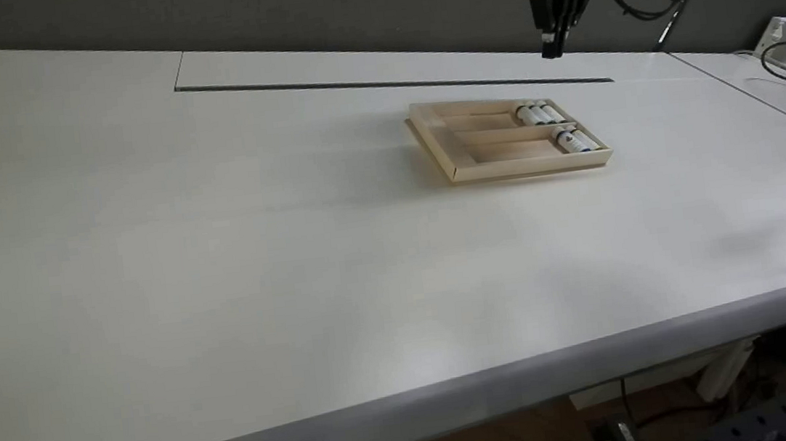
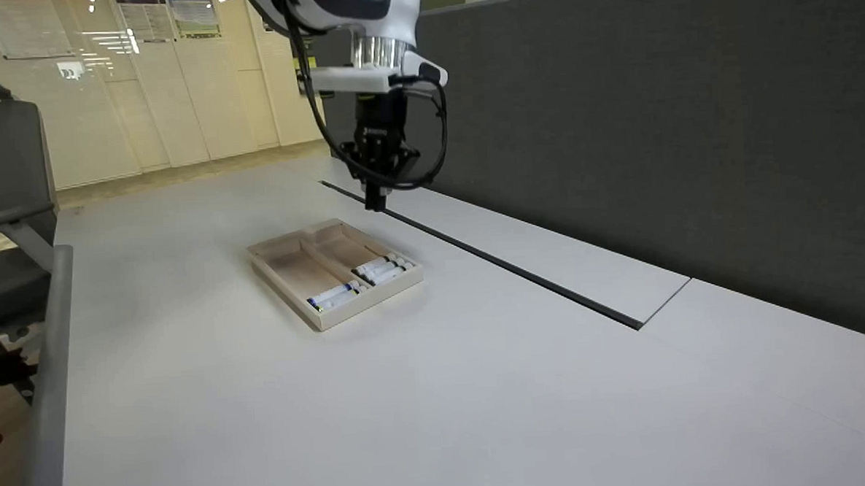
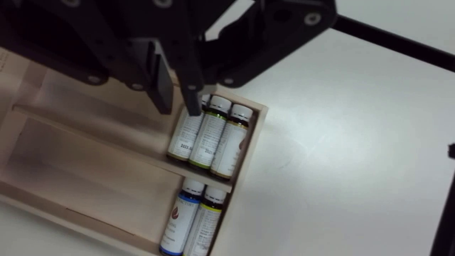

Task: Pick up the bottle from the table and place it on the tray

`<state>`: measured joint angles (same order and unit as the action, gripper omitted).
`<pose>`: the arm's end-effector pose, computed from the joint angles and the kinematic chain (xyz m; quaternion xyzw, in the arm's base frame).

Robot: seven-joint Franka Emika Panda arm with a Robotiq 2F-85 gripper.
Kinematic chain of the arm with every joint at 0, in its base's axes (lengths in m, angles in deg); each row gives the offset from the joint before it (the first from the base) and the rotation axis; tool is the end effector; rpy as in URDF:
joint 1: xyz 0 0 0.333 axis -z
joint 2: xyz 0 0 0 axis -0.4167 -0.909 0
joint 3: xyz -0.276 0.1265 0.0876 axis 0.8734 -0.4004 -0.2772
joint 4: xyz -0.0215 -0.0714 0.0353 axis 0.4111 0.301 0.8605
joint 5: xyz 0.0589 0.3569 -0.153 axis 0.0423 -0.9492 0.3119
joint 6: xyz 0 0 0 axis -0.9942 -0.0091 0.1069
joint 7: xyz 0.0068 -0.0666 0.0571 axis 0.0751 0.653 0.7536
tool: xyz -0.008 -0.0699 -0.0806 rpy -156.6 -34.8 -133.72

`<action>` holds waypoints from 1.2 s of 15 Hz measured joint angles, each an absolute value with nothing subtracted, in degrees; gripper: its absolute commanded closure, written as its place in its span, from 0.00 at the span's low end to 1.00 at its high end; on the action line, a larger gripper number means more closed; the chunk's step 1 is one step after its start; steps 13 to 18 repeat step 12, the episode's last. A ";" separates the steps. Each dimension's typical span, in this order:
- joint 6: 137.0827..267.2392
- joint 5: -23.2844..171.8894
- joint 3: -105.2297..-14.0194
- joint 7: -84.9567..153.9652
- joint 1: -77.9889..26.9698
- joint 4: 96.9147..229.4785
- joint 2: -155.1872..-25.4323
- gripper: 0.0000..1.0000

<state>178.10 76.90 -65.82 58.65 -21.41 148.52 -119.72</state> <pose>0.7108 -0.0241 0.2264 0.9771 0.1777 -0.1169 0.0077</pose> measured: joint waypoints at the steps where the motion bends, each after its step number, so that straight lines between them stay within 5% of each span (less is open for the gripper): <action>1: 177.18 77.64 -65.40 58.65 -21.49 148.54 -118.49 0.45; 7: 174.25 80.48 -63.17 58.72 -21.29 148.78 -113.76 0.05; 8: 174.22 80.67 -62.92 58.73 -21.22 148.85 -113.40 0.22; 11: 174.28 81.29 -62.43 58.73 -21.14 149.45 -112.55 0.05; 18: 174.31 81.34 -62.41 58.73 -21.14 149.63 -112.45 0.05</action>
